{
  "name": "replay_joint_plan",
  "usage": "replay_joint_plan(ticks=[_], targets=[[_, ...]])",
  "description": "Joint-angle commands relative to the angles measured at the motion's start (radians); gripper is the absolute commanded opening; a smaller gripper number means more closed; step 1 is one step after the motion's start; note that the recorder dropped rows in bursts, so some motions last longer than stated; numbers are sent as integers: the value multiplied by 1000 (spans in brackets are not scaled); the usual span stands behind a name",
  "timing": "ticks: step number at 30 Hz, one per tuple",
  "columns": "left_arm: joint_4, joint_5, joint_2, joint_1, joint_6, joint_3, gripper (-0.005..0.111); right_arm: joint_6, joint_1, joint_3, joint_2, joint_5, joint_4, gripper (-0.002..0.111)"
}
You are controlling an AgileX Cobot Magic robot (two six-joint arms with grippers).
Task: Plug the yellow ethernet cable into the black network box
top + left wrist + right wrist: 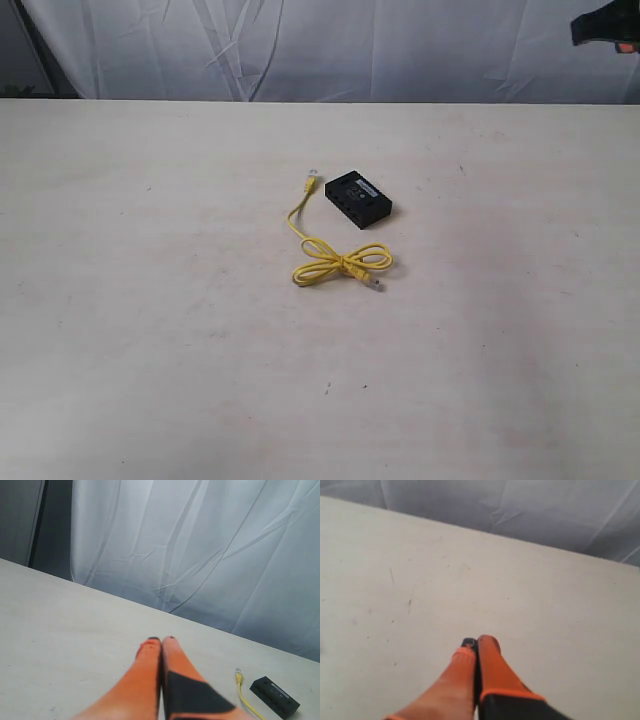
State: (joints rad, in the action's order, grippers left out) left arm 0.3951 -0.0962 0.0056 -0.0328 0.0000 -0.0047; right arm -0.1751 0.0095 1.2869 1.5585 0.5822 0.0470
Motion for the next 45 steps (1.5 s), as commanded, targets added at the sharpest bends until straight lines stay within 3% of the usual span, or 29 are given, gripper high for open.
replay_joint_plan(ticks=[1, 8, 23, 45], targets=[[-23, 10, -6, 3, 7, 5, 0, -156, 3, 136, 146, 136, -130, -1], [-108, -14, -6, 3, 7, 5, 0, -389, 18, 303, 370, 239, -383, -1], [-126, -27, -6, 3, 11, 5, 0, -412, 172, 738, 786, 395, -369, -1], [-120, -31, -6, 3, 11, 5, 0, -416, 278, 774, 951, 396, -438, -1]])
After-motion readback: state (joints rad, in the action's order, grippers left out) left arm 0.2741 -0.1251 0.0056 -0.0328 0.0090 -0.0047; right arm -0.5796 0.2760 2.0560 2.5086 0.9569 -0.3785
